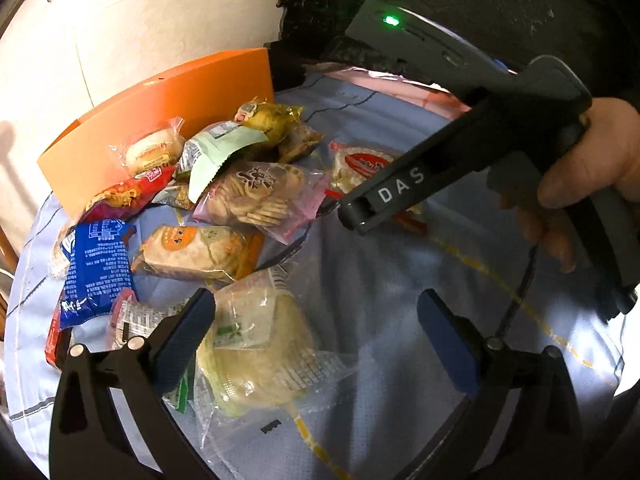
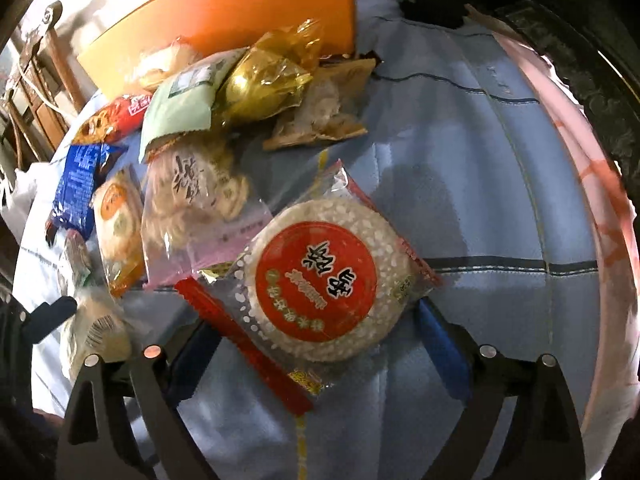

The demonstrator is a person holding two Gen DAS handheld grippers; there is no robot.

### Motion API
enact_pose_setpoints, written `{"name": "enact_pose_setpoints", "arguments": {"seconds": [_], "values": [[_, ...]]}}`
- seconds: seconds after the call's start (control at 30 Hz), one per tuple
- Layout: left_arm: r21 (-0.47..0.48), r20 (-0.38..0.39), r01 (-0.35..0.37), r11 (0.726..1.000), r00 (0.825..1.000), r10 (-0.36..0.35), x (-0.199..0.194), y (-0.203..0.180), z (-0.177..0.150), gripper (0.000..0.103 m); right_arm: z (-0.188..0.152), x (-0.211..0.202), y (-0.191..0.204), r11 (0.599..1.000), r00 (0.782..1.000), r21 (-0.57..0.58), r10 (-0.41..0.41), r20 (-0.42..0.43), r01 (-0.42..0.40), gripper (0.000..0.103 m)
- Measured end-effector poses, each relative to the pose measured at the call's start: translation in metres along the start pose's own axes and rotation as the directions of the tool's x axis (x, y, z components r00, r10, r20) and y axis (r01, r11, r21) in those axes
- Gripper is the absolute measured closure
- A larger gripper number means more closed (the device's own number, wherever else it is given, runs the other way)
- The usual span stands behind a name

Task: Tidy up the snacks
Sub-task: 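Grasp the round cake pack with left tool while right tool grasps red-label rice cake, then carry the round cake pack and rice cake over the orange box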

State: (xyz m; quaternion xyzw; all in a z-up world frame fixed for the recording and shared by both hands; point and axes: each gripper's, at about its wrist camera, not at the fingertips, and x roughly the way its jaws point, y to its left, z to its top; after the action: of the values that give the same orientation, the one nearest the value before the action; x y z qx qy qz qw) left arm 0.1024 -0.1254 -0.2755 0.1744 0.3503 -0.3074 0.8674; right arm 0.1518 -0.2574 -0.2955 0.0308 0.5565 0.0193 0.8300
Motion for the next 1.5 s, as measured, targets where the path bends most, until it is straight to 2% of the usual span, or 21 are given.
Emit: {"name": "enact_pose_setpoints", "arguments": {"seconds": [0.03,0.07,0.1,0.17,0.2,0.23,0.27,0.3,0.33,0.37,0.5,0.6,0.67,0.7,0.73,0.93,1.2,1.33,1.5], "values": [[0.006,0.001,-0.001,1.000,1.000,0.001,0.000,-0.001,-0.001,0.006,0.000,-0.002,0.001,1.000,1.000,-0.003,0.000,0.007,0.000,0.030],[-0.002,0.004,0.003,1.000,1.000,-0.003,-0.001,0.001,-0.001,0.009,0.000,-0.005,0.002,1.000,1.000,-0.006,0.008,0.013,-0.008,0.033],[-0.025,0.016,-0.006,1.000,1.000,0.007,-0.004,0.006,-0.002,0.027,0.000,-0.007,0.002,1.000,1.000,-0.006,0.016,0.013,-0.016,0.034],[-0.077,0.021,-0.013,0.997,1.000,0.015,-0.010,0.019,-0.003,0.043,0.002,-0.008,0.005,1.000,1.000,-0.026,0.009,0.014,-0.009,0.036],[-0.104,0.025,-0.022,0.994,0.999,0.025,-0.014,0.027,-0.003,0.055,0.001,-0.010,0.006,0.999,1.000,-0.035,0.009,0.018,-0.008,0.036],[-0.126,0.027,-0.020,0.992,0.999,0.024,-0.018,0.032,-0.004,0.053,-0.001,-0.010,0.005,0.999,1.000,-0.037,0.015,0.021,-0.014,0.036],[-0.148,0.030,-0.030,0.989,0.999,0.035,-0.023,0.038,-0.007,0.046,-0.003,-0.012,0.006,0.999,0.999,-0.035,0.023,0.025,-0.022,0.036],[-0.158,0.027,-0.058,0.986,0.998,0.063,-0.026,0.042,-0.009,0.016,-0.005,-0.012,0.006,0.999,0.999,-0.034,0.027,0.022,-0.026,0.036],[-0.169,0.025,-0.094,0.981,0.995,0.099,-0.028,0.044,-0.012,0.005,-0.007,-0.012,0.006,0.999,0.999,-0.033,0.030,0.017,-0.029,0.036],[-0.180,0.020,-0.101,0.979,0.994,0.106,-0.028,0.046,-0.013,0.005,-0.007,-0.010,0.007,0.999,1.000,-0.035,0.029,0.011,-0.029,0.035],[-0.220,-0.088,-0.052,0.974,0.996,0.033,-0.008,0.044,-0.019,0.004,-0.009,-0.009,0.010,0.999,1.000,-0.043,0.011,0.006,-0.011,0.035],[-0.187,-0.039,-0.015,0.982,0.999,0.008,-0.010,0.033,-0.015,0.005,-0.013,-0.009,0.012,0.999,1.000,-0.046,0.007,0.005,-0.007,0.035],[-0.170,-0.016,0.032,0.985,0.999,-0.035,-0.013,0.030,-0.013,0.021,-0.014,-0.010,0.013,0.999,1.000,-0.049,0.004,0.004,-0.004,0.035],[-0.166,-0.026,0.035,0.986,0.999,-0.040,-0.011,0.029,-0.013,0.042,-0.014,-0.010,0.013,0.999,1.000,-0.049,0.004,0.004,-0.004,0.035],[-0.177,-0.044,0.060,0.982,0.997,-0.069,-0.007,0.032,-0.014,0.048,-0.014,-0.010,0.013,0.999,1.000,-0.047,0.005,0.004,-0.005,0.036],[-0.208,-0.033,0.079,0.975,0.996,-0.088,-0.015,0.040,-0.016,0.049,-0.018,-0.016,0.011,0.999,0.999,-0.039,0.037,0.024,-0.036,0.041],[-0.273,0.020,0.060,0.960,0.998,-0.057,-0.052,0.070,-0.015,0.049,-0.019,-0.057,0.010,0.995,0.988,-0.019,0.098,0.116,-0.097,0.042],[-0.299,0.044,0.040,0.953,0.999,-0.029,-0.070,0.086,-0.014,0.049,-0.013,-0.085,0.015,0.992,0.979,-0.032,0.122,0.165,-0.119,0.042],[-0.315,0.086,0.001,0.949,0.996,0.027,-0.092,0.107,0.000,0.049,0.013,-0.130,0.024,0.989,0.955,-0.048,0.149,0.254,-0.142,0.041]]}}
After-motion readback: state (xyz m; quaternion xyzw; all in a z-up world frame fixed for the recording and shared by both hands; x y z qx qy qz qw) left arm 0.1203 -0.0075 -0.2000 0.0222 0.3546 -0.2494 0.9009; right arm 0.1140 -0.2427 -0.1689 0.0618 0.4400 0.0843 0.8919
